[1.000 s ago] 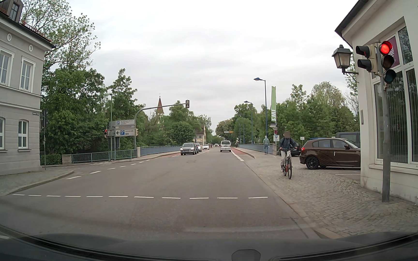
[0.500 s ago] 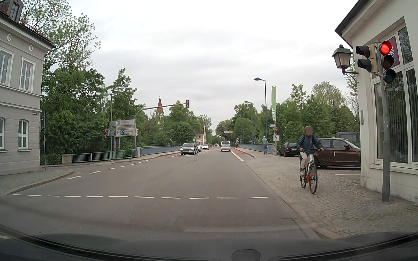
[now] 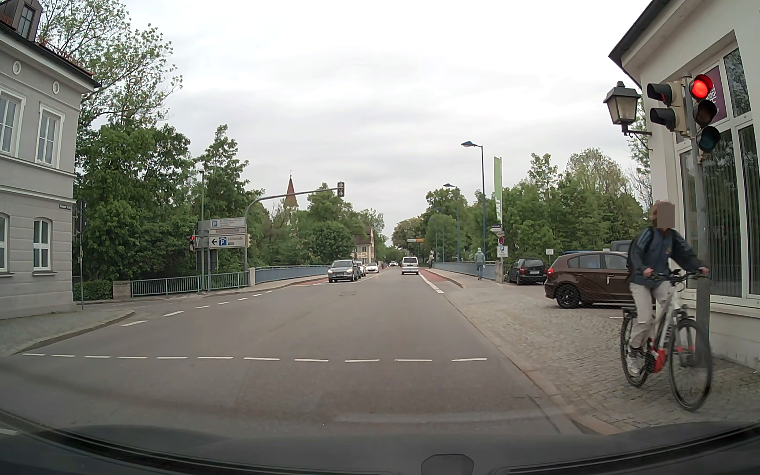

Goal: Follow the waypoints while adhering to traffic rules and regulations

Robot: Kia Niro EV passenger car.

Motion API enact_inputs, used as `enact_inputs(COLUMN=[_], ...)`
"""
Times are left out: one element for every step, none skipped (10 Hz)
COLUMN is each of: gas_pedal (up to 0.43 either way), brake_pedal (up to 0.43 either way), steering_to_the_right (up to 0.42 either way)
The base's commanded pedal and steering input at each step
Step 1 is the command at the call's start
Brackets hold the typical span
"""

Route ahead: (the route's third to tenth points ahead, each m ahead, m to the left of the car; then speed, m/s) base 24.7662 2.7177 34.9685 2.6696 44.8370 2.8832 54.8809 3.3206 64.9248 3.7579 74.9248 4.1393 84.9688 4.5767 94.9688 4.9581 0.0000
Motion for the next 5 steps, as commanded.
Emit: enact_inputs(gas_pedal=[0.000, 0.000, 0.000, 0.000, 0.000], brake_pedal=[0.213, 0.213, 0.213, 0.213, 0.213], steering_to_the_right=[-0.004, -0.004, -0.004, -0.004, -0.004])
